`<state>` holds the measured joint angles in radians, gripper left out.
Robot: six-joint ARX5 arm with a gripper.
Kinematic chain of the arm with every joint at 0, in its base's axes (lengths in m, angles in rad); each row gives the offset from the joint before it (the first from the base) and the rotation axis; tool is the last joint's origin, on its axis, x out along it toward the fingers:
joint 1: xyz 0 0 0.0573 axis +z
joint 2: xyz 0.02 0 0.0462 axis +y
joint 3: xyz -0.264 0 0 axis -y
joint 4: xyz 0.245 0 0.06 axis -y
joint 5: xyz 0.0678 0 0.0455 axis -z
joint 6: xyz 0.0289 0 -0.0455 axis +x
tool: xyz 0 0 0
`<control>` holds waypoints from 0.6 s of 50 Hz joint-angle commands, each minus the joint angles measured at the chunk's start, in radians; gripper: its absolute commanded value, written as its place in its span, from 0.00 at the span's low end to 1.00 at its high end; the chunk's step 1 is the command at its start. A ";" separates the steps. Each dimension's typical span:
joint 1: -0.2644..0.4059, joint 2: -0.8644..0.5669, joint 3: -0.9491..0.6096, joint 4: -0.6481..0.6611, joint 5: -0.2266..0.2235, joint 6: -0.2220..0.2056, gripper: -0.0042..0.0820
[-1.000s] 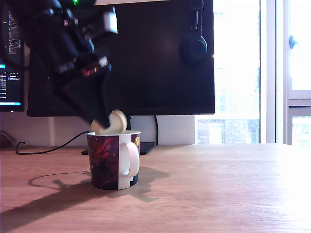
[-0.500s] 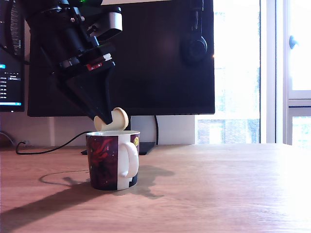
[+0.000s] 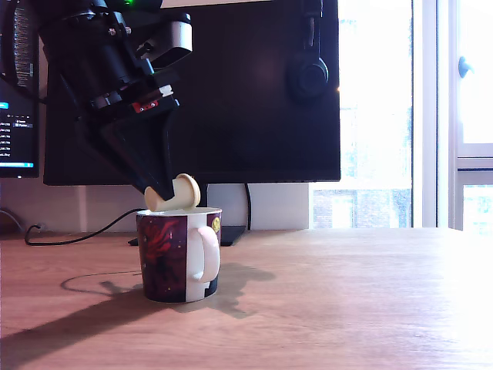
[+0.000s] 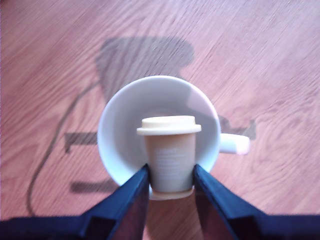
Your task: Pick up the coffee capsules from the table one by one and drop them inside the nearest coffee cup
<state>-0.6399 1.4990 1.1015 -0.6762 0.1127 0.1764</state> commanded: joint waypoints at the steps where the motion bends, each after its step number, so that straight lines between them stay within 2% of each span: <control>1: -0.002 0.010 0.006 0.015 0.008 0.007 0.77; 3: -0.002 0.010 0.006 0.019 0.003 0.007 0.86; 5: -0.002 0.010 0.006 0.021 0.000 0.008 0.90; 22: -0.001 0.008 0.006 0.025 -0.001 0.006 0.89; 27: 0.003 0.002 0.006 0.026 -0.001 0.006 0.82; 30: 0.010 -0.008 0.006 0.025 -0.001 -0.001 0.72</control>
<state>-0.6376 1.4986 1.1015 -0.6552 0.1108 0.1764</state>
